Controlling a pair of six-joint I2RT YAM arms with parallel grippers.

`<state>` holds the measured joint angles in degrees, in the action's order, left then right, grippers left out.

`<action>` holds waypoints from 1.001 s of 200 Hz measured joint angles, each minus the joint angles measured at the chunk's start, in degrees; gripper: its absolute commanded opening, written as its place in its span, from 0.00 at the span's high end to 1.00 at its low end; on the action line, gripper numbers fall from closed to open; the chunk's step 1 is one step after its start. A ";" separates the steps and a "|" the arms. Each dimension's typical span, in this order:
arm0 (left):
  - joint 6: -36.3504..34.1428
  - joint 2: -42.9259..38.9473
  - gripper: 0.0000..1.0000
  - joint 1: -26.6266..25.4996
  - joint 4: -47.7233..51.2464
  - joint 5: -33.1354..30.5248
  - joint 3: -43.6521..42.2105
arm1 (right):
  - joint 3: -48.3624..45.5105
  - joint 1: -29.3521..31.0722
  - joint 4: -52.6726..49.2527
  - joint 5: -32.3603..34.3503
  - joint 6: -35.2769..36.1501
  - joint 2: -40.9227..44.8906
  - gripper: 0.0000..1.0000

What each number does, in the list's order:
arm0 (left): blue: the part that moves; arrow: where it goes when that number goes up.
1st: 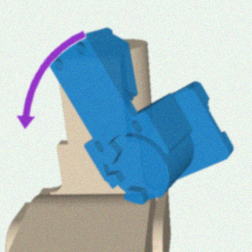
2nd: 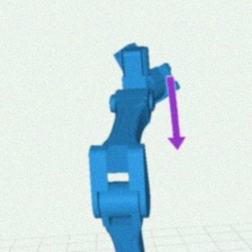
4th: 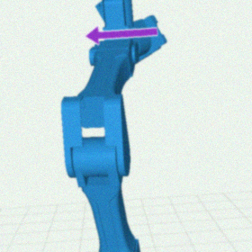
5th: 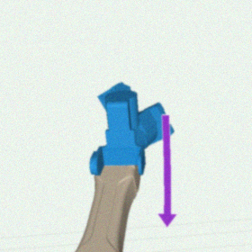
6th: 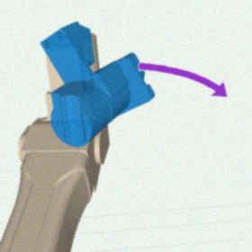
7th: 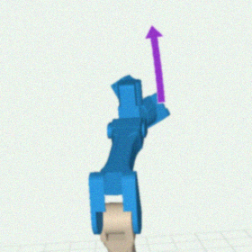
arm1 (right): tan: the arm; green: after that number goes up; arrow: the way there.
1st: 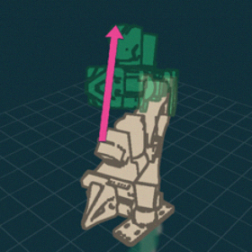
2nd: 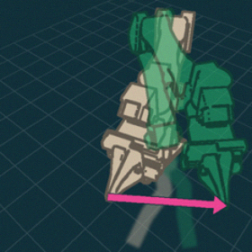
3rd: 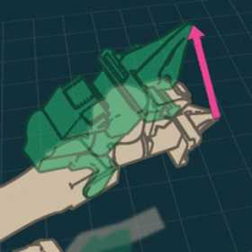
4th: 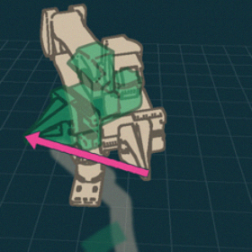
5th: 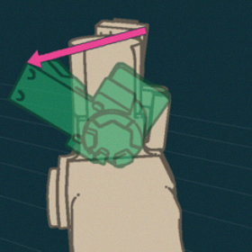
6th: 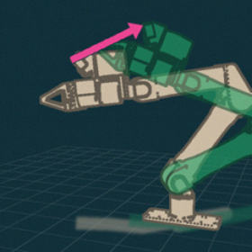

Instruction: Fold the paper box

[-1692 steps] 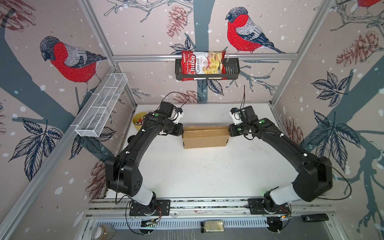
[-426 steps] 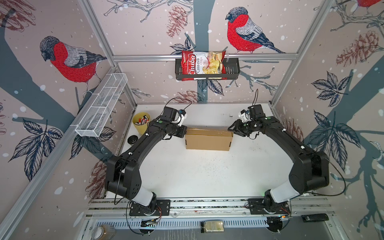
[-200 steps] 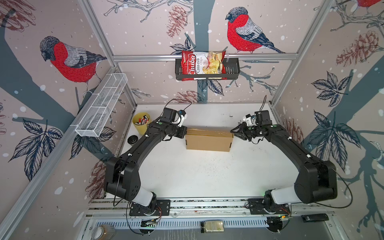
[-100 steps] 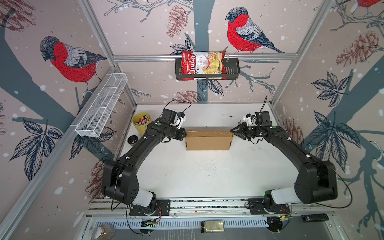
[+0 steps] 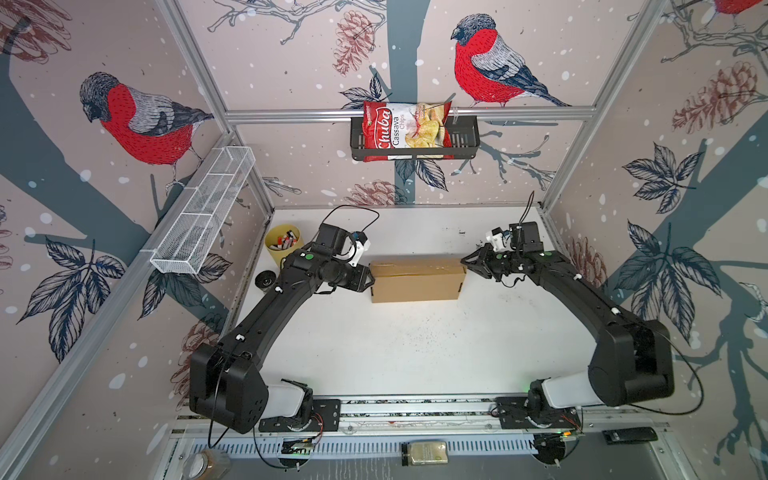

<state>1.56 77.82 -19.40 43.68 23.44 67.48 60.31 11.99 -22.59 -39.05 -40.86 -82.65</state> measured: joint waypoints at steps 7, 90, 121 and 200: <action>0.07 -0.02 0.53 0.00 0.00 0.33 0.00 | 0.00 0.00 0.02 0.09 0.00 0.00 0.76; 12.46 -8.17 0.29 4.74 -10.62 5.03 -4.42 | 0.00 0.00 0.20 0.15 -1.09 -0.09 0.78; 20.74 -7.98 0.29 5.05 -17.90 6.45 -9.22 | 0.00 0.00 0.28 0.31 -1.14 -0.09 0.79; 28.00 -3.58 0.51 5.22 -25.33 6.29 -9.94 | -0.17 0.00 1.03 0.33 -1.27 -0.09 0.79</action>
<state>29.56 74.24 -14.17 18.35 29.74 57.54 60.14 11.99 -21.56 -38.72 -42.13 -82.74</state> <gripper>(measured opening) 0.533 0.208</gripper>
